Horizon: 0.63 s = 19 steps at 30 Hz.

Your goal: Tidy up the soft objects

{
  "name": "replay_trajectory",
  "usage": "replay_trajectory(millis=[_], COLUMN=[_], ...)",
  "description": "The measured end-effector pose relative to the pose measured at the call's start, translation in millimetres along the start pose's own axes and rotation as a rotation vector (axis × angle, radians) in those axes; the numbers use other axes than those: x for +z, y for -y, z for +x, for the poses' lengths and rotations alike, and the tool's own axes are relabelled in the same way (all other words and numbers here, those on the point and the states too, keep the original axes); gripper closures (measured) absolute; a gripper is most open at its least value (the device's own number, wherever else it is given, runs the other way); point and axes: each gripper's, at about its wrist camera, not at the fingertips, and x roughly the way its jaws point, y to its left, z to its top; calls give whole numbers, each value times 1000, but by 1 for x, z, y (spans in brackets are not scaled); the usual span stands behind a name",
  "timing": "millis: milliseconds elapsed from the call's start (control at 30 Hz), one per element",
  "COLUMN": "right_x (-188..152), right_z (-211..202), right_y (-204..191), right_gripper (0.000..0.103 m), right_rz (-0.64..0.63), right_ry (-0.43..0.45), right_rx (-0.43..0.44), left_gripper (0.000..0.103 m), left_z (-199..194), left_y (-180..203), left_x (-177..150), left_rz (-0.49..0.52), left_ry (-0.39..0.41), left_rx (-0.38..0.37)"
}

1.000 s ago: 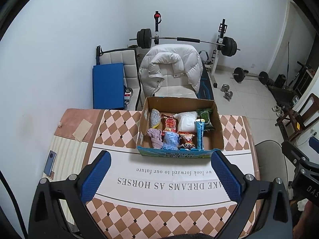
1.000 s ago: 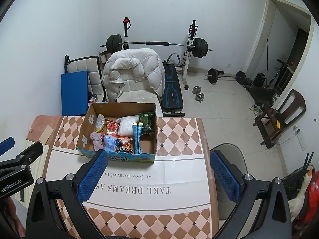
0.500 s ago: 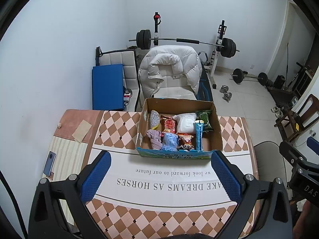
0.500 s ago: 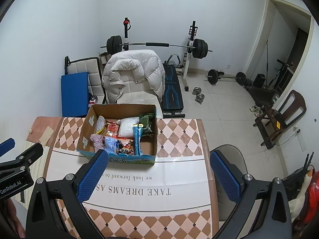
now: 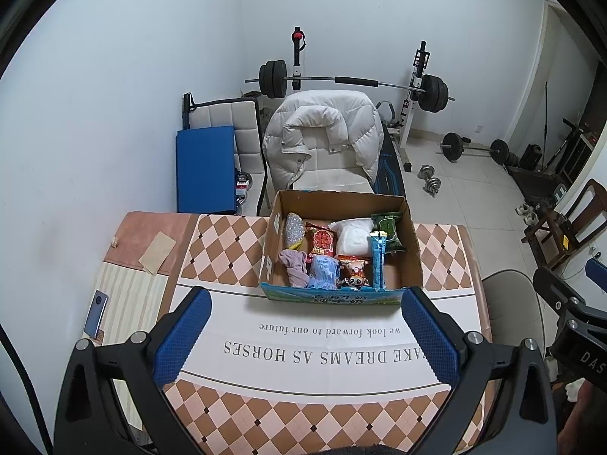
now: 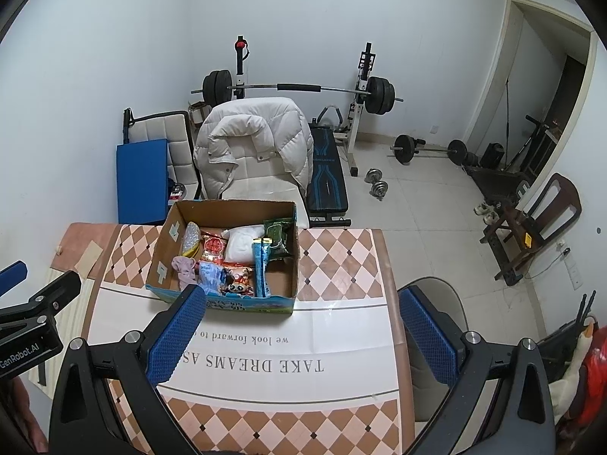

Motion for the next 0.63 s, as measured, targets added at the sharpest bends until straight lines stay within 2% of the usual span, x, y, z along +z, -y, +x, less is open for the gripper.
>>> replay_trajectory(millis=[633], right_x=[3], right_z=[-5], right_y=[1], right_gripper=[0], right_rz=[0], right_ry=[7], right_rx=[2], left_gripper=[0], left_z=[-13], left_y=[-8], left_x=[12], left_rz=[-16], left_ry=[21], left_rx=[2])
